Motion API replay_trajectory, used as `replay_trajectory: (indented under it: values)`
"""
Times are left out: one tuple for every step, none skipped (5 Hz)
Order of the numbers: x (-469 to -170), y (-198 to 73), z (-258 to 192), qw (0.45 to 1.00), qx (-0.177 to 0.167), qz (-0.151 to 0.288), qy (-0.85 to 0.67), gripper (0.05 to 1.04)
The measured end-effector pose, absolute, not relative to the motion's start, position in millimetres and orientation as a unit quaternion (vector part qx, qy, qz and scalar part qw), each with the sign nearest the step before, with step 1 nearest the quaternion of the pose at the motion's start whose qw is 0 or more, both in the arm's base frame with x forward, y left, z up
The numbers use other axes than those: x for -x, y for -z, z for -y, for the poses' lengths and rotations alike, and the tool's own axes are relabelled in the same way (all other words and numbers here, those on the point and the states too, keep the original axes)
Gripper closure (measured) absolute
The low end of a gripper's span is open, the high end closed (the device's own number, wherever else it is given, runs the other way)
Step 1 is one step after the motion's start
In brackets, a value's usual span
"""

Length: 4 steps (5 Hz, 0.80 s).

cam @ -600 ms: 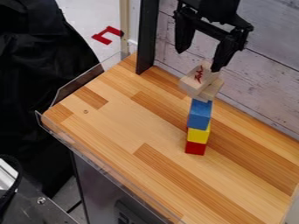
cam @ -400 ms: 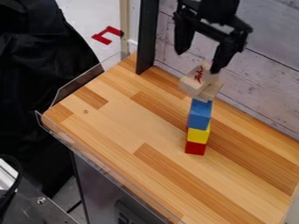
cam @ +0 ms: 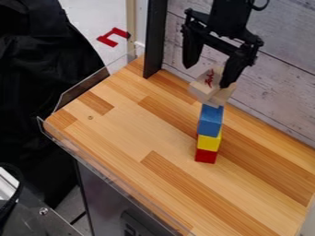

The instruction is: Remove the rectangular from the tower and put it in the left side of the table

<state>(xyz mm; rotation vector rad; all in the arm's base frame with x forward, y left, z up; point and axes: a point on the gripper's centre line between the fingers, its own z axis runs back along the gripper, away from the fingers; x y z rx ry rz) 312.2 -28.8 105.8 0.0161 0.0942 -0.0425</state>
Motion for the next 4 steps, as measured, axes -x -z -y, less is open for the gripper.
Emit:
replay_trajectory:
  values:
    - [-312.1,-105.5,26.4,0.999,-0.007,-0.048,0.011,0.083]
    - [-314.4,-103.8,27.5,0.999,0.001,-0.043,0.000,0.083]
    - [-314.3,-97.6,28.2,0.998,0.004,-0.052,-0.027,0.083]
    - [-311.0,-94.3,29.6,0.998,0.008,-0.058,-0.036,0.083]
